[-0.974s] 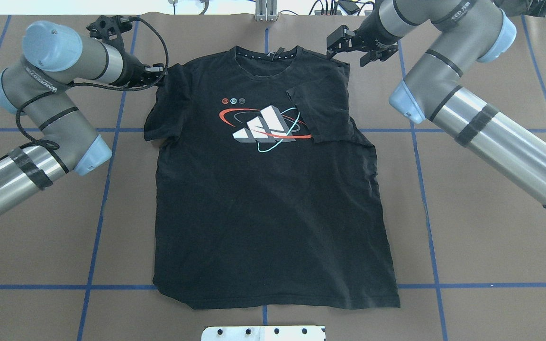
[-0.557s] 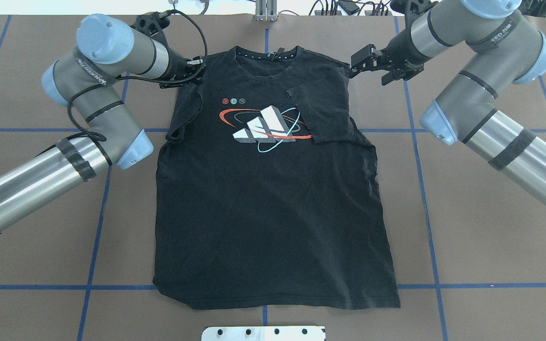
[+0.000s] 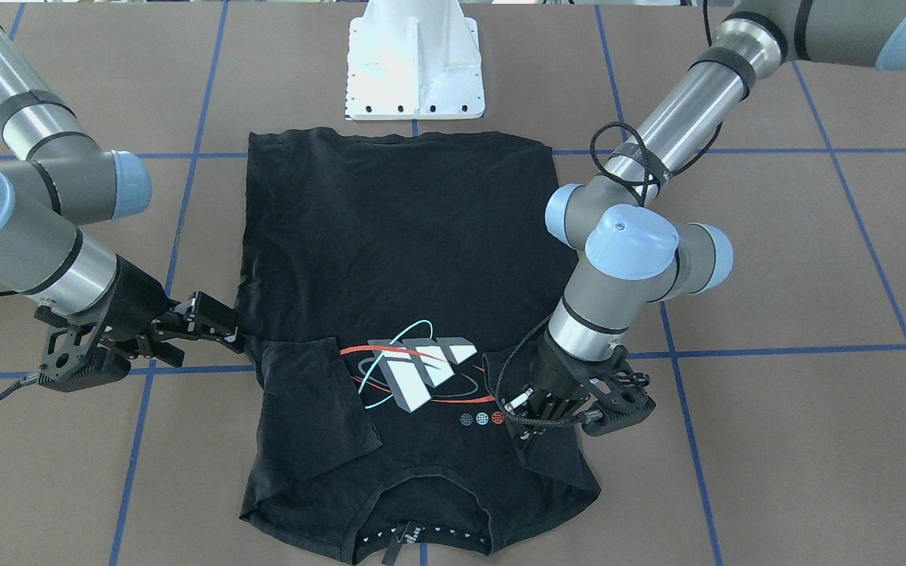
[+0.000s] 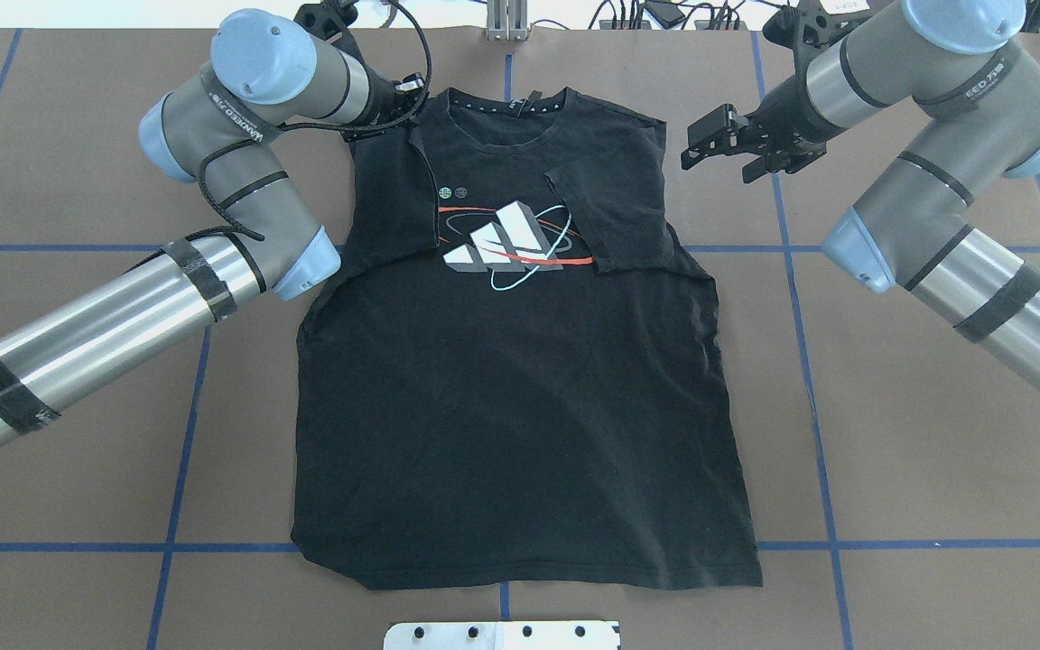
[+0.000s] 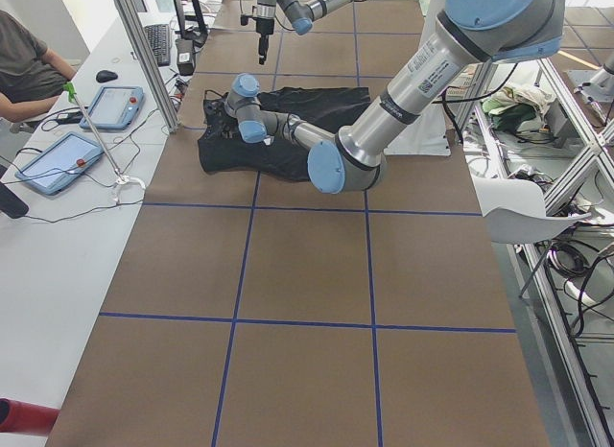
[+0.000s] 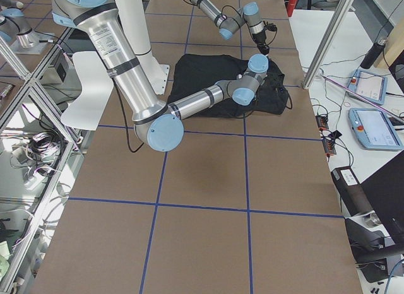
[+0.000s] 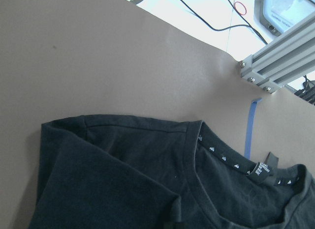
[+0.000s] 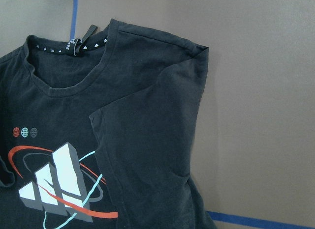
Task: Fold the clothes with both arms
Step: 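Release sleeves and move both grippers to the shirt's hem corners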
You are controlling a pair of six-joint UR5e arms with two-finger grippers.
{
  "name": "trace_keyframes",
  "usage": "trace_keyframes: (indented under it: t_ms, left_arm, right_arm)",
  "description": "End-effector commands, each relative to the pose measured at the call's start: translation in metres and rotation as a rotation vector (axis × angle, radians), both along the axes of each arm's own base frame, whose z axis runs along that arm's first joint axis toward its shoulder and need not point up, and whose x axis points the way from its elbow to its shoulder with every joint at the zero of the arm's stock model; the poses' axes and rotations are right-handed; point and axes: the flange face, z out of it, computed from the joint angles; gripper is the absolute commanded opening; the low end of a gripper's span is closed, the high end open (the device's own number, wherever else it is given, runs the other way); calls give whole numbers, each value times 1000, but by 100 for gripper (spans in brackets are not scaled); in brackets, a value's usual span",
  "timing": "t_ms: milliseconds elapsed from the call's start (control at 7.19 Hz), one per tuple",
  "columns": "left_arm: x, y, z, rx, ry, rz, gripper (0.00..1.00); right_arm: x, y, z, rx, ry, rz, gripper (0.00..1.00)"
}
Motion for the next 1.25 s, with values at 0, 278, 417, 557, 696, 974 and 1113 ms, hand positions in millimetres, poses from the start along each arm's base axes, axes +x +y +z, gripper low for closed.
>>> trace_keyframes:
  t_ms: [0,278,417,557,696,974,1113]
  left_arm:
    - [-10,9,-4,40,7,15,99]
    - [-70,87,35,90,50,142,100]
    - [-94,113,48,100,59,151,100]
    - [-115,141,54,98,73,180,100]
    - [-139,183,75,82,80,226,100]
    - [-157,289,112,44,61,335,100]
    - [-139,323,122,25,45,390,99]
  right_arm:
    - [1,3,10,-15,8,-1,100]
    - [-4,35,12,-129,-32,-15,100]
    - [-15,60,4,-202,-54,-9,100]
    - [-14,88,6,-245,-65,-11,100]
    - [-12,131,21,-283,-54,-21,100]
    - [3,205,49,-296,-21,-76,100]
    - [-4,228,57,-307,-5,-117,100]
